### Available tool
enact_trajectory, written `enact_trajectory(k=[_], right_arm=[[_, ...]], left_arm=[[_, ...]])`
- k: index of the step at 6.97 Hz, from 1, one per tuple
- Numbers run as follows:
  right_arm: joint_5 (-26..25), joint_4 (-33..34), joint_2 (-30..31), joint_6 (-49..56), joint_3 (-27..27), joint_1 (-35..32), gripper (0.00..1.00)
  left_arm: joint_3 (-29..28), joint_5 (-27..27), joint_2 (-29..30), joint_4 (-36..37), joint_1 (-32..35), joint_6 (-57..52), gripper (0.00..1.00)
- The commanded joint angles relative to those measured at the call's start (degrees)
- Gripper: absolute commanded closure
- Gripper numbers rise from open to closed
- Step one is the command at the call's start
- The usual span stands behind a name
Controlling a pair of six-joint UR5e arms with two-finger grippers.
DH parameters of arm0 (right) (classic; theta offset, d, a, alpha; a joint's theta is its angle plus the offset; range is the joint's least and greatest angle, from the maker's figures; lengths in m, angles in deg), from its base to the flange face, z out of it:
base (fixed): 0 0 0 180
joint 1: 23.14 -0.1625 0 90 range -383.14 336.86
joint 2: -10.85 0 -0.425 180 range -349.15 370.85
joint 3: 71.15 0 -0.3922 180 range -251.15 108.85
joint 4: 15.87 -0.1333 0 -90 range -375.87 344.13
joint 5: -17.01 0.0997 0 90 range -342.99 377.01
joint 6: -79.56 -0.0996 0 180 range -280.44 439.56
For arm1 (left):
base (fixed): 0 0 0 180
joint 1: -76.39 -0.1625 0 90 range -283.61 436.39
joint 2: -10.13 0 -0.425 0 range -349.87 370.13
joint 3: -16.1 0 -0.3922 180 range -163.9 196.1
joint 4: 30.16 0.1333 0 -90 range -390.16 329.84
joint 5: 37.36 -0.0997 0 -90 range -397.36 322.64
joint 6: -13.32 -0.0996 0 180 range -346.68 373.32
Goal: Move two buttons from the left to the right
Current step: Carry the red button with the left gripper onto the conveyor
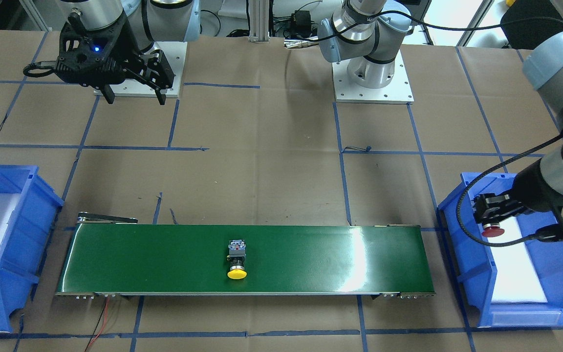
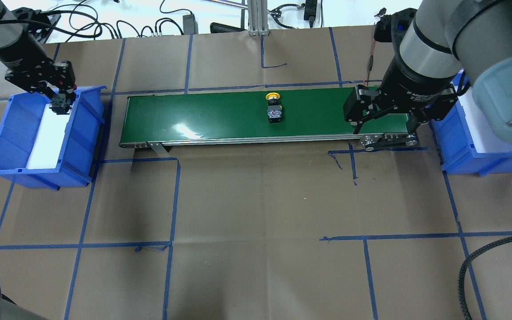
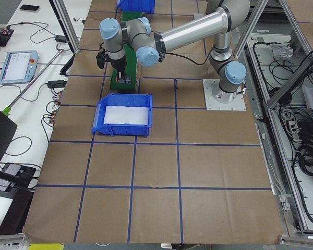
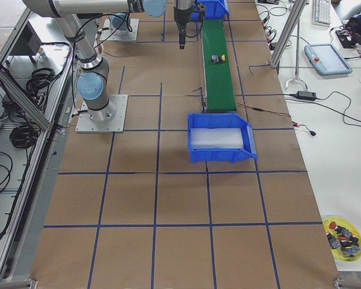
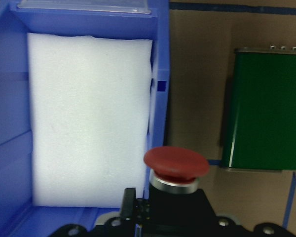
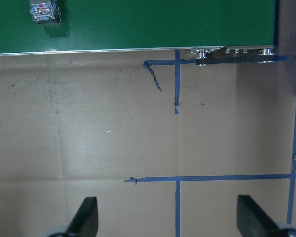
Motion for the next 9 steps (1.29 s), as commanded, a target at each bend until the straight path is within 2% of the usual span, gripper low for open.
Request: enact_trajectory(k=[1, 3, 5, 6, 7, 9], right_arm=[[0.0, 0.0, 0.0, 0.0, 0.09, 0.0, 0.0], [0.0, 0.0, 0.0, 0.0, 0.18, 0.0, 0.0], [-0.09, 0.78, -0.18, 0.09, 0.35, 0.0, 0.0], [-0.17, 5.32, -1.74, 0.0, 0.87, 0.0, 0.0], [-0.09, 7.71, -3.32, 0.0, 1.23, 0.0, 0.0], [-0.09, 13.67, -6.92, 0.0, 1.14, 0.0, 0.0]], left_arm=[[0.54, 0.0, 0.72, 0.5, 6.74, 11.91, 0.95], [0.98, 0.08, 1.69, 1.46, 10.63, 15.39, 0.95], [1.07, 0.0, 5.46, 3.9, 11.07, 15.48, 0.95], [1.16, 0.17, 5.99, 4.27, 11.34, 15.39, 0.95], [2.73, 0.08, 6.17, 7.15, 11.43, 14.96, 0.95], [7.12, -0.09, 7.66, 17.86, 11.52, 15.21, 0.95]])
